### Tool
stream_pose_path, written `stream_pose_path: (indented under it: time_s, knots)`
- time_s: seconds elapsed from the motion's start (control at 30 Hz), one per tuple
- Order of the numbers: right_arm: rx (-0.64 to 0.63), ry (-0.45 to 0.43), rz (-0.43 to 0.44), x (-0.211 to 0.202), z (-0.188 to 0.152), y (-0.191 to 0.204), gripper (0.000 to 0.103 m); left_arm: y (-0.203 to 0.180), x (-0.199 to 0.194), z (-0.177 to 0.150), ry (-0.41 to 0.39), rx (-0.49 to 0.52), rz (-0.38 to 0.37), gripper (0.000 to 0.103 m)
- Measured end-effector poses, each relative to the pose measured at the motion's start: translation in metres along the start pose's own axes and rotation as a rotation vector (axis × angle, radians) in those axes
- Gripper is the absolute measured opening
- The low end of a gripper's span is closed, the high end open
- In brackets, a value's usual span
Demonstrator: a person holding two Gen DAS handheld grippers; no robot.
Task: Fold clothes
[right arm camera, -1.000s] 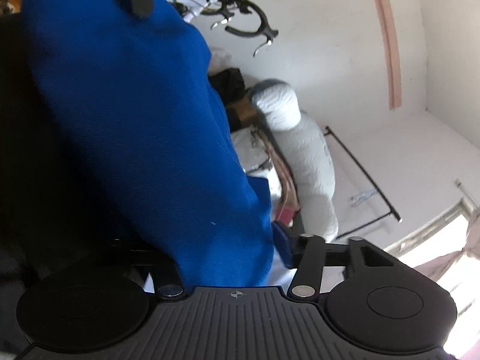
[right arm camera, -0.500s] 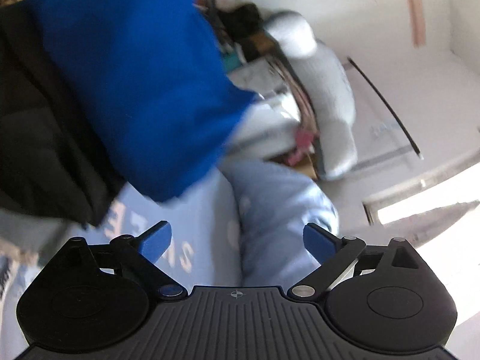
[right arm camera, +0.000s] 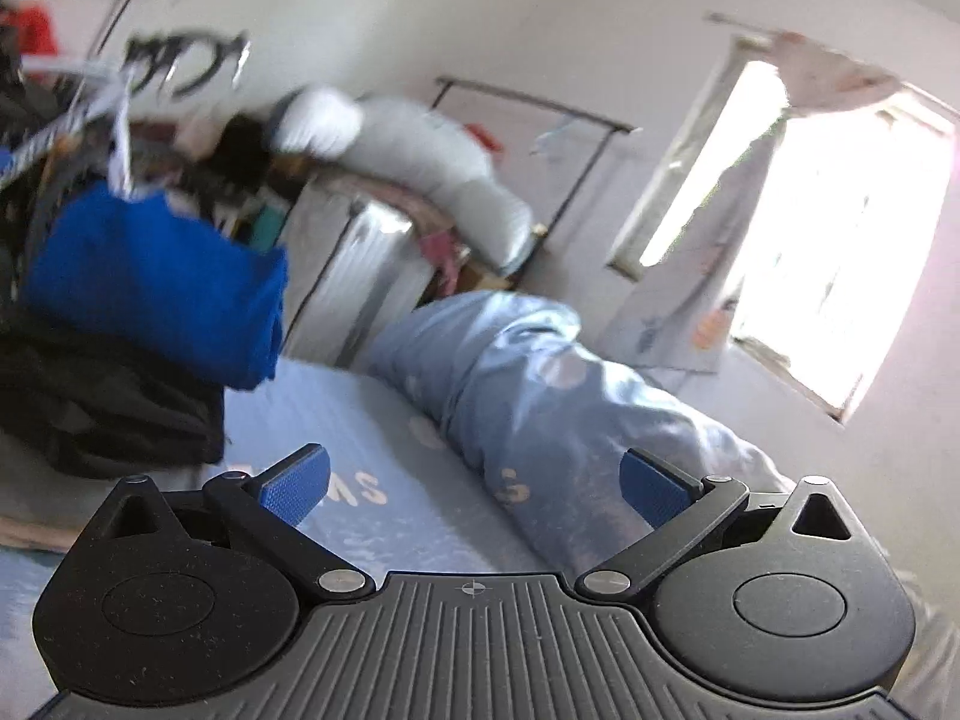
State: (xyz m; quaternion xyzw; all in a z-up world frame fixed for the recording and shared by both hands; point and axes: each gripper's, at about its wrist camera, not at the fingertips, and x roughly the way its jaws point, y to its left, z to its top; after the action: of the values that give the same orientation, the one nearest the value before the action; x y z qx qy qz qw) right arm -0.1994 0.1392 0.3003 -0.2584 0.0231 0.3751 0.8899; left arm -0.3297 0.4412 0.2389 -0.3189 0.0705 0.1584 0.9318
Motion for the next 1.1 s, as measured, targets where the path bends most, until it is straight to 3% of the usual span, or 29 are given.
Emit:
stream_pose_path:
  time_s: [0.2, 0.47, 0.53, 0.67, 0.77, 1.0, 1.1]
  knots:
    - [0.205, -0.085, -0.056, -0.089, -0.028, -0.040, 0.103, -0.087, 0.005, -0.044, 0.039, 0.113, -0.146, 0.103]
    - [0.454, -0.022, -0.214, -0.148, -0.116, -0.102, 0.103, -0.182, 0.035, -0.135, 0.130, 0.292, -0.294, 0.103]
    - [0.524, 0.011, -0.263, -0.149, -0.143, -0.119, 0.103, -0.204, 0.046, -0.163, 0.152, 0.336, -0.324, 0.103]
    - [0.536, 0.102, -0.329, -0.145, -0.194, -0.141, 0.103, -0.242, 0.073, -0.219, 0.192, 0.378, -0.356, 0.103]
    - [0.530, 0.150, -0.360, -0.140, -0.226, -0.152, 0.103, -0.262, 0.098, -0.256, 0.237, 0.392, -0.344, 0.103]
    - [0.680, 0.244, -0.453, -0.114, -0.295, -0.184, 0.103, -0.291, 0.158, -0.330, 0.282, 0.487, -0.299, 0.103]
    - [0.689, 0.287, -0.454, -0.099, -0.334, -0.188, 0.103, -0.295, 0.183, -0.356, 0.300, 0.519, -0.282, 0.103]
